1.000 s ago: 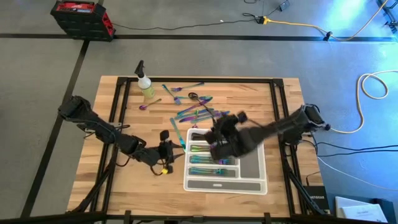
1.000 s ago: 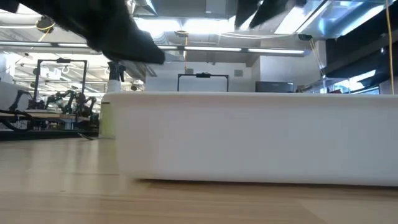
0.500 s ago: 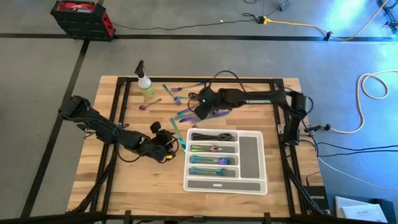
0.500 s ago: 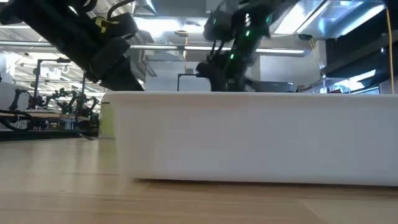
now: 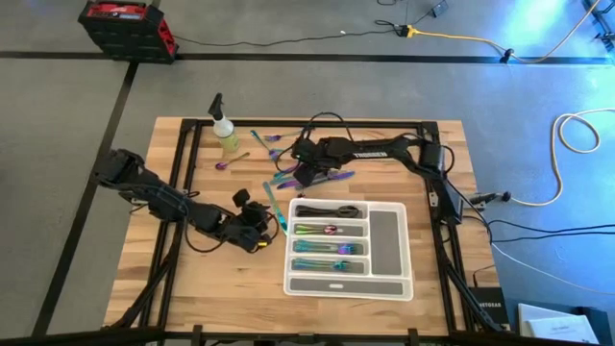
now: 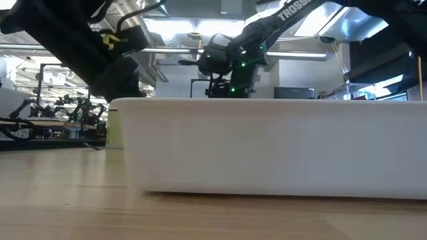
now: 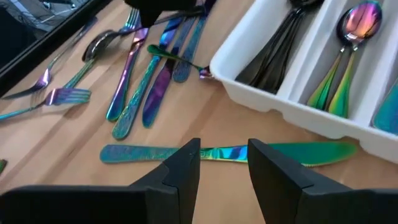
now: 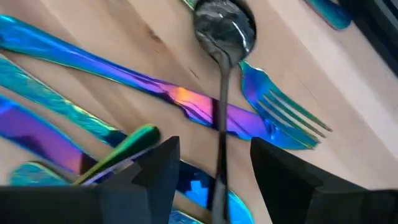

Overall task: Sort silverware
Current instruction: Put the black spoon into the white silverware tray

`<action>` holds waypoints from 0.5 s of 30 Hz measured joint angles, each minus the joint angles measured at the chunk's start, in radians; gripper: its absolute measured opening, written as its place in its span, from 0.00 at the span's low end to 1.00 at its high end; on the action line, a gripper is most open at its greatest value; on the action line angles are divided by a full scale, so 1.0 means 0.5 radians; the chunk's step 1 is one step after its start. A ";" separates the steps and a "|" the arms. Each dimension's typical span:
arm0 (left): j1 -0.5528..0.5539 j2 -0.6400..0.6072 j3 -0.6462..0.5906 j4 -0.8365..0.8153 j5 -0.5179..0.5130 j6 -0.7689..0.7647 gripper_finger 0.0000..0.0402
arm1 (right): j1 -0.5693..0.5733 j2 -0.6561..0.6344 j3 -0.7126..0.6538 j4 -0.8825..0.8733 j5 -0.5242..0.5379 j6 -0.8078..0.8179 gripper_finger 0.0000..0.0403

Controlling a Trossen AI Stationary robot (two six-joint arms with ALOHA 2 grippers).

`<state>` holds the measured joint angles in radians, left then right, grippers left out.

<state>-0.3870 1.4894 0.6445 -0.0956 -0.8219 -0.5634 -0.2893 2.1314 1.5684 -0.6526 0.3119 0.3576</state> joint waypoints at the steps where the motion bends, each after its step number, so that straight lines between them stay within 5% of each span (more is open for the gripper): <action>1: 0.000 0.019 0.000 0.001 0.001 -0.004 0.29 | -0.011 0.002 0.002 -0.016 0.001 -0.001 0.45; 15: -0.002 0.084 0.000 0.029 0.014 -0.070 0.29 | -0.118 0.002 0.005 -0.143 -0.177 -0.008 0.45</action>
<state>-0.3882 1.5314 0.6445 -0.0811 -0.8146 -0.5983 -0.3481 2.1326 1.5711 -0.7239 0.2233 0.3535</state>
